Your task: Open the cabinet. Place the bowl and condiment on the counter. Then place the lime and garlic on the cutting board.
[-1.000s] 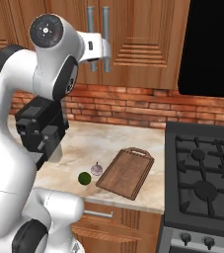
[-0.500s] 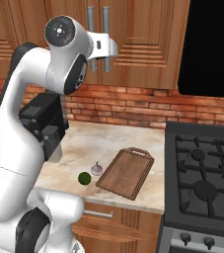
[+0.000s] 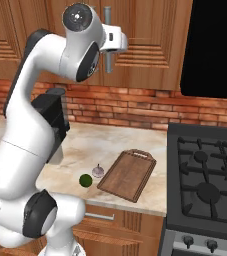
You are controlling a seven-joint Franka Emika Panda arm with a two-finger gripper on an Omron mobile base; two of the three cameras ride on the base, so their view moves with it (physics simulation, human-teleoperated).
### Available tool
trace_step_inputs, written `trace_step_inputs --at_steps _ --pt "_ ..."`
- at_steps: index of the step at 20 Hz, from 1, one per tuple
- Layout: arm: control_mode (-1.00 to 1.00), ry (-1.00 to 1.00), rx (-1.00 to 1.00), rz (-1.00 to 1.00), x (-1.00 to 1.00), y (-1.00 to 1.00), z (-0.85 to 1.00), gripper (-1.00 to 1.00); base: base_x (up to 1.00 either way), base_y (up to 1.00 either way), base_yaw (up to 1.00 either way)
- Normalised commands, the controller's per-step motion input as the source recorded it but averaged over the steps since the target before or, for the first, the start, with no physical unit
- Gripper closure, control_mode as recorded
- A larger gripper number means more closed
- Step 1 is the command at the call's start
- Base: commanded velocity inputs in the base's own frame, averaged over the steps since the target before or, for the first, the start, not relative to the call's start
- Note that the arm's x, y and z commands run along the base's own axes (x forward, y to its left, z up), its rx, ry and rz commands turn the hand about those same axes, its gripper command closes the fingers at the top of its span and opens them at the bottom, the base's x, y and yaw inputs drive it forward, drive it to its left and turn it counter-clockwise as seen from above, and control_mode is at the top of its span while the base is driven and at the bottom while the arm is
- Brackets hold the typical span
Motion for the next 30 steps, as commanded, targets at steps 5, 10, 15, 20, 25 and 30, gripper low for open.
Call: trace_step_inputs --at_steps 5,10,15,20,25,30 --pt "-1.00 -0.03 0.00 0.00 0.28 -0.08 -0.03 -1.00 0.00 0.00 0.00" --pt "-1.00 -0.08 -0.01 0.00 0.25 -0.02 -0.07 -1.00 0.00 0.00 0.00" --pt "-1.00 -0.06 0.00 0.00 0.29 -0.04 -0.11 -1.00 0.00 0.00 0.00" --pt "-1.00 -0.01 0.03 0.00 0.38 -0.11 -0.11 -1.00 0.00 0.00 0.00" --pt "-1.00 0.00 0.04 0.00 0.46 -0.10 -0.06 -1.00 0.00 0.00 0.00" --pt "-1.00 0.00 0.04 0.00 0.49 -0.09 -0.03 -1.00 0.00 0.00 0.00"
